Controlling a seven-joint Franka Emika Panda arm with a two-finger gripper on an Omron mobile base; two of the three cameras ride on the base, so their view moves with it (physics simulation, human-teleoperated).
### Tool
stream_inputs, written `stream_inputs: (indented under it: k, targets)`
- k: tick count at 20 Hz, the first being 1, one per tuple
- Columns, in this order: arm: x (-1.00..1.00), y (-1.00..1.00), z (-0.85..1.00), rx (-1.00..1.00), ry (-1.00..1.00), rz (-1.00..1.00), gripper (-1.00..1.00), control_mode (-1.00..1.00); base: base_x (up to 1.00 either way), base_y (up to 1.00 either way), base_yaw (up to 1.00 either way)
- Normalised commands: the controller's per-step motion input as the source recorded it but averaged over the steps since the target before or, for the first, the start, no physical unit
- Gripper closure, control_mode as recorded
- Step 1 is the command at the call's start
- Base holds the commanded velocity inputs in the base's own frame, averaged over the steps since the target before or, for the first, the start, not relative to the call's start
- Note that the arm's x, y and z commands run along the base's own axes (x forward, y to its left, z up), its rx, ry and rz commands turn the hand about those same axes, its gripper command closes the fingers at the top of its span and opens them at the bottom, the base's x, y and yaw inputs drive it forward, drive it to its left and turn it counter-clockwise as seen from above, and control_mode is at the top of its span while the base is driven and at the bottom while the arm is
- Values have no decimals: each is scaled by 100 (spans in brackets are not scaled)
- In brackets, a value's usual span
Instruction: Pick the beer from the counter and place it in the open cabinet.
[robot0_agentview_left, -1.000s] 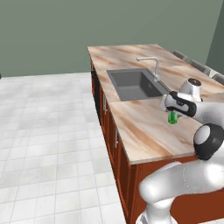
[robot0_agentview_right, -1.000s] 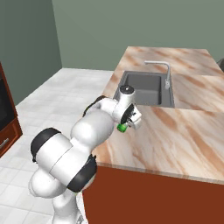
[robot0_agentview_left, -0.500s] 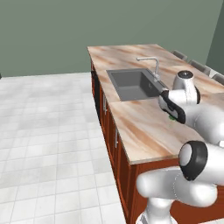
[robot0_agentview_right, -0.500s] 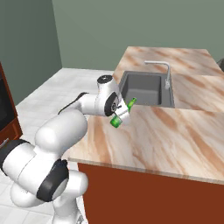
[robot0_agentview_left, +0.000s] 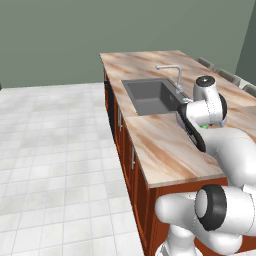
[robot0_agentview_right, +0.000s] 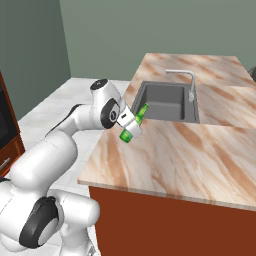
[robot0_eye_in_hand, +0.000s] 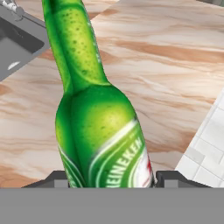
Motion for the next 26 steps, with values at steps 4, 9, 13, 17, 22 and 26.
stream_inputs:
  k: [4,9,13,17,22,26]
  targets:
    - [-34,4,32,-5,-8,18,100,-100,0,0,0]
    - [-48,12,38,-2,-14,20,100,-100,0,0,0]
    - [-40,19,39,-3,-15,15,100,-100,0,0,0]
    - [-19,18,21,-6,-12,9,100,-100,0,0,0]
    - [-9,9,5,-2,-3,3,100,-100,0,0,0]
    - [0,0,0,0,0,0,100,-100,0,0,0]
